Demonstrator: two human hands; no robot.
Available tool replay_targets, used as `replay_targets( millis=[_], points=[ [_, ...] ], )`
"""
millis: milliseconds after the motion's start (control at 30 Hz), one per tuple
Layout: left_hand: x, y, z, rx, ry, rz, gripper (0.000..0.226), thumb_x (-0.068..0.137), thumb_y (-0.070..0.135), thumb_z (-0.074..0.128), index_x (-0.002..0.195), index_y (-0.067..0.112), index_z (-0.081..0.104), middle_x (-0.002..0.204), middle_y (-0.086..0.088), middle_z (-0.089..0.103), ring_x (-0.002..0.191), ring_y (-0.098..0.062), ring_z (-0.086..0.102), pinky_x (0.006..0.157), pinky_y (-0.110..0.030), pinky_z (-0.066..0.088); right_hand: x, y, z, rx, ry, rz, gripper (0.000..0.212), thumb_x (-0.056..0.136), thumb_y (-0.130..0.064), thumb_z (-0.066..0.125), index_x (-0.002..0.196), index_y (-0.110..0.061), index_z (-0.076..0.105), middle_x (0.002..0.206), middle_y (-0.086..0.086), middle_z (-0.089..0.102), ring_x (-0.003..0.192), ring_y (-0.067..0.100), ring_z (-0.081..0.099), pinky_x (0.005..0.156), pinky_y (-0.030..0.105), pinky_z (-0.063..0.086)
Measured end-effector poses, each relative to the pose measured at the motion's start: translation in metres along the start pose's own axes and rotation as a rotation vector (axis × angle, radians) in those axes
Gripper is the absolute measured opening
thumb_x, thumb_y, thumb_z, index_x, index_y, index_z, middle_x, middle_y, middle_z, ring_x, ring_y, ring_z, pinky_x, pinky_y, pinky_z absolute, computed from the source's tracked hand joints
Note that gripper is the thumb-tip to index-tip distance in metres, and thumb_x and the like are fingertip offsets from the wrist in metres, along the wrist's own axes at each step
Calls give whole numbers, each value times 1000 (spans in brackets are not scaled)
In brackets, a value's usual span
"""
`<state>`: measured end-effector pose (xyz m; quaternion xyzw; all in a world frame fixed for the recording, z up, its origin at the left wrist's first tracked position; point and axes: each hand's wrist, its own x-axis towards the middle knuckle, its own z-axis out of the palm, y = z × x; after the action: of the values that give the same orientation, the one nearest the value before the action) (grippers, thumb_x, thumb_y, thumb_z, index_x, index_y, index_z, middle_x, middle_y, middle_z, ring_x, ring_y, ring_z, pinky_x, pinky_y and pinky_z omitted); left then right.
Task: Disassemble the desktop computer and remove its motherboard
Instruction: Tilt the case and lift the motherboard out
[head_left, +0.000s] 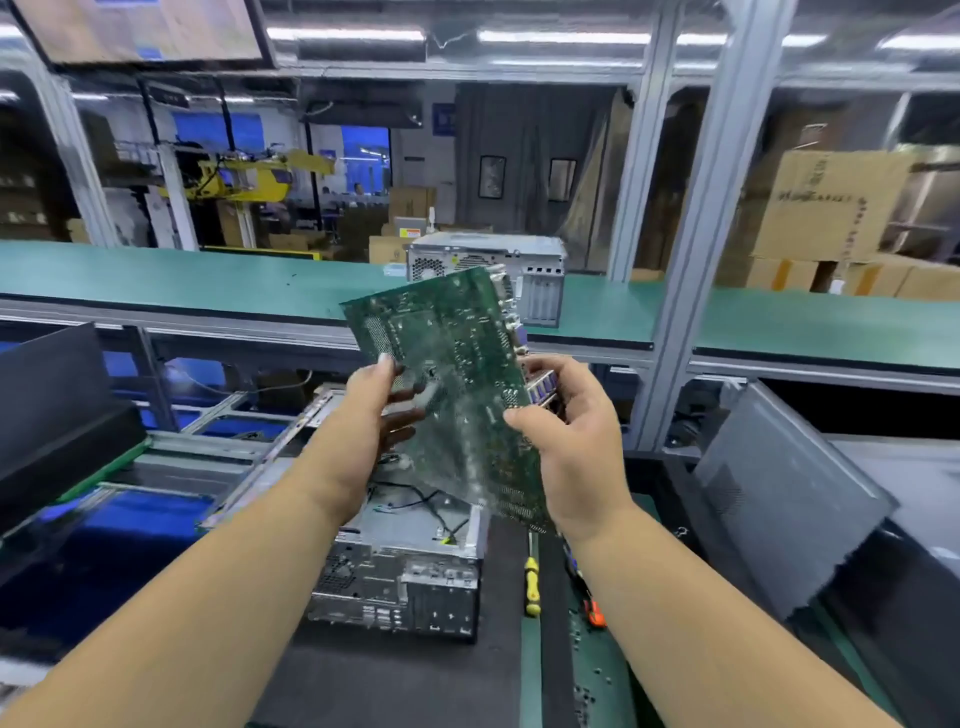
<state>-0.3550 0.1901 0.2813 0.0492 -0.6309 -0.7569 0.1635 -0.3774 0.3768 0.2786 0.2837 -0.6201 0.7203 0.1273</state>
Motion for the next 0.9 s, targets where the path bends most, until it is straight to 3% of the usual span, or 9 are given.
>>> replay_targets(
  millis=[100, 200, 300, 367, 500, 600, 733, 833, 900],
  points=[
    [-6, 4, 43, -16, -26, -8, 37, 104, 39, 33, 127, 15, 50, 113, -4, 61, 94, -20, 64, 83, -30, 50, -8, -9, -34, -5, 105, -33, 30, 72, -17, 67, 99, -29, 65, 82, 0, 56, 69, 17, 46, 63, 28, 44],
    [-13, 6, 83, -28, -101, -37, 40, 105, 34, 29, 133, 9, 45, 117, -13, 52, 104, -28, 59, 98, -37, 46, -17, -19, -69, -6, 156, -48, 32, 69, -14, 67, 98, -27, 66, 86, 2, 57, 74, 19, 48, 66, 29, 44],
    [-19, -7, 111, -92, -207, -80, 45, 104, 35, 30, 137, 7, 42, 119, -16, 48, 112, -32, 56, 106, -40, 40, -29, -28, -99, -47, 149, -75, 30, 69, -13, 66, 96, -27, 65, 77, -6, 56, 64, 13, 44, 57, 20, 41],
    [-22, -16, 129, -134, -269, -130, 47, 103, 39, 32, 135, 8, 46, 120, -16, 50, 112, -33, 56, 103, -41, 42, -38, -32, -118, -74, 148, -76, 31, 71, -9, 66, 96, -26, 64, 73, -8, 55, 60, 11, 42, 54, 19, 39],
    [-21, -38, 159, -219, -376, -344, 57, 91, 64, 38, 119, 17, 54, 111, -13, 55, 100, -31, 61, 83, -40, 51, -56, -26, -150, -247, 135, -43, 31, 75, -2, 65, 99, -22, 63, 69, -2, 53, 59, 13, 43, 52, 25, 38],
    [-17, -63, 172, -272, -467, -523, 80, 76, 80, 44, 117, 12, 57, 114, -21, 60, 107, -37, 63, 93, -51, 46, -69, -16, -168, -428, 81, -47, 37, 73, 0, 63, 101, -24, 61, 77, -7, 57, 62, 12, 50, 56, 24, 43],
    [-23, -96, 181, -427, -491, -649, 74, 70, 69, 56, 107, 6, 63, 89, -19, 70, 94, -40, 66, 89, -48, 50, -85, 1, -191, -788, -81, 0, 40, 74, -11, 60, 108, -30, 53, 100, -12, 56, 86, 11, 57, 75, 26, 48],
    [-28, -129, 181, -522, -491, -693, 79, 72, 68, 53, 121, 7, 65, 122, -20, 64, 99, -37, 66, 87, -45, 53, -95, 17, -208, -947, -263, 93, 40, 81, -17, 57, 116, -34, 47, 111, -20, 50, 100, 0, 50, 83, 15, 40],
    [-30, -152, 182, -527, -455, -719, 72, 77, 66, 52, 121, 10, 67, 127, -17, 63, 103, -32, 65, 87, -43, 53, -103, 33, -217, -1030, -362, 121, 44, 83, -17, 56, 121, -34, 45, 122, -20, 47, 116, -2, 42, 98, 16, 35]
  ],
)
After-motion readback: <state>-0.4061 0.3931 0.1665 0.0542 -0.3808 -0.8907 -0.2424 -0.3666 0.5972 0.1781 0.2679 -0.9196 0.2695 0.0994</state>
